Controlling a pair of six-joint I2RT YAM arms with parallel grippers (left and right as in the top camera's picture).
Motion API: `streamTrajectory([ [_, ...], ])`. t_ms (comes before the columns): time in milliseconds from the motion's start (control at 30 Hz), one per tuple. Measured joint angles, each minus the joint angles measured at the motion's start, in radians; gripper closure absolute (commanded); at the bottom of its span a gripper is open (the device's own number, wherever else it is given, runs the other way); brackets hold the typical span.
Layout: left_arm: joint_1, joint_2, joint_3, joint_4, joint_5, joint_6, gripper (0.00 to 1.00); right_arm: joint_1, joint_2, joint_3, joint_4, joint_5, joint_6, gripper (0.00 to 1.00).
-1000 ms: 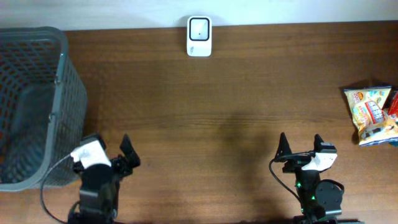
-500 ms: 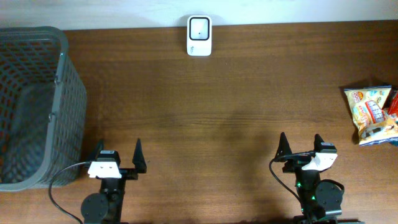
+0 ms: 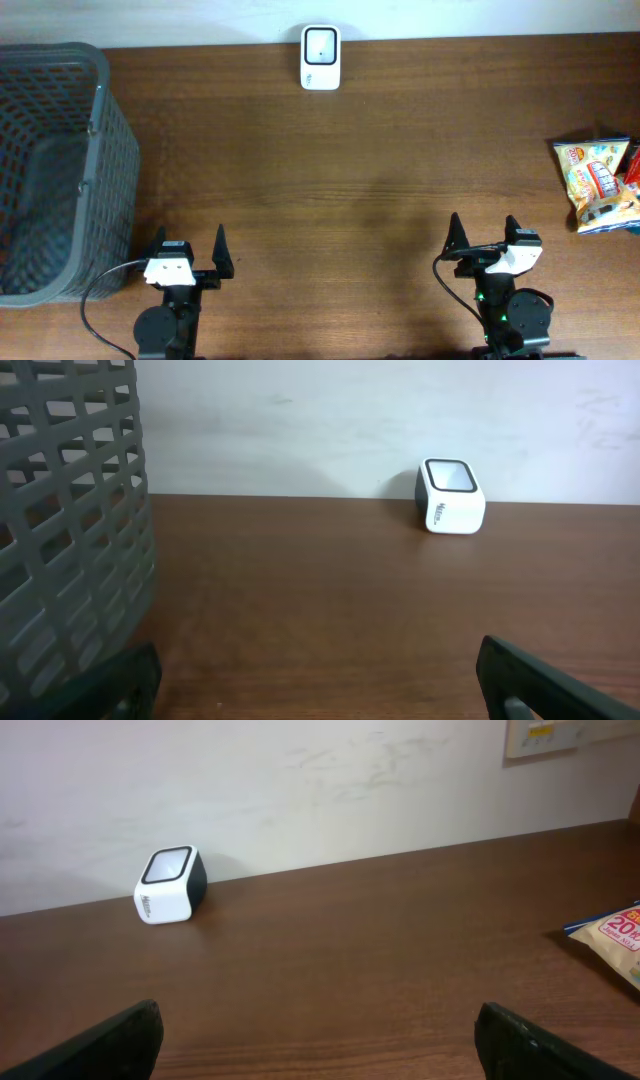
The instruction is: Scan the item barcode
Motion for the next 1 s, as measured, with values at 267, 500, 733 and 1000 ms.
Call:
streamTrajectory([
  [267,0.0,0.0,0.0,-0.001,0.0,0.022,0.01,0.0,0.0,0.0,0.0,0.0,0.0,0.02],
  [500,0.0,0.0,0.0,-0.002,-0.004,0.043,0.01,0.0,0.0,0.0,0.0,0.0,0.0,0.02],
  [733,0.015,0.0,0.0,-0.002,-0.003,-0.01,0.01,0.0,0.0,0.0,0.0,0.0,0.0,0.02],
  [1000,0.029,0.0,0.0,-0.002,-0.004,-0.024,0.01,0.0,0.0,0.0,0.0,0.0,0.0,0.02],
])
